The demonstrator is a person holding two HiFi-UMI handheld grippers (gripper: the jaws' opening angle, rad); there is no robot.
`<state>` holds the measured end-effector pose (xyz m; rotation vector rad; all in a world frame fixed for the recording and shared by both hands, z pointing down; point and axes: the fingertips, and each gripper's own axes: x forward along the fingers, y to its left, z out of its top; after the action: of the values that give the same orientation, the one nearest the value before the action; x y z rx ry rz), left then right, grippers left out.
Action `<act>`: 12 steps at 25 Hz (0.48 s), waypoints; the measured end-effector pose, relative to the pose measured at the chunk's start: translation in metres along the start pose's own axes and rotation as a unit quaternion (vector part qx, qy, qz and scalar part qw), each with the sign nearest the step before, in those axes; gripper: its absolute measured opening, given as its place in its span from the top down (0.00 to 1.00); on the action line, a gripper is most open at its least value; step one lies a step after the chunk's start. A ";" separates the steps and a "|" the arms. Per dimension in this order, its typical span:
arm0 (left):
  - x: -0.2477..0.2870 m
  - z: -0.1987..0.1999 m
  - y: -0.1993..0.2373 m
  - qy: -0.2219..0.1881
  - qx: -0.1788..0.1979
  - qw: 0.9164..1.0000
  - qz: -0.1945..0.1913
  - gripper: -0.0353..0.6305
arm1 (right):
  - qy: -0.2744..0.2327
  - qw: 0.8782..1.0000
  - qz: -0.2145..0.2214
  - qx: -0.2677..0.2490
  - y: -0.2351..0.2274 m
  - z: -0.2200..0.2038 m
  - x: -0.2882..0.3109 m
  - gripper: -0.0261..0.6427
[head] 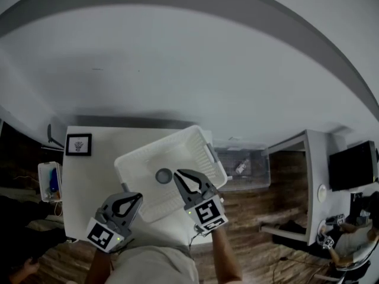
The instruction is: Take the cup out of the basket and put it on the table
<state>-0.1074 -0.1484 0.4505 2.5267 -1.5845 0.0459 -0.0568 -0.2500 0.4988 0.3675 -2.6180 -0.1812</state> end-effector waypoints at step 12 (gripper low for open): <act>0.018 -0.005 0.003 0.027 0.057 0.998 -0.011 0.95 | 0.086 0.989 0.107 -0.062 0.014 -0.047 0.053 0.87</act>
<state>-0.1019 -0.1654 0.4575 2.6036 -1.5754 0.2067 -0.0820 -0.2552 0.5667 0.0561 -2.4398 -0.2271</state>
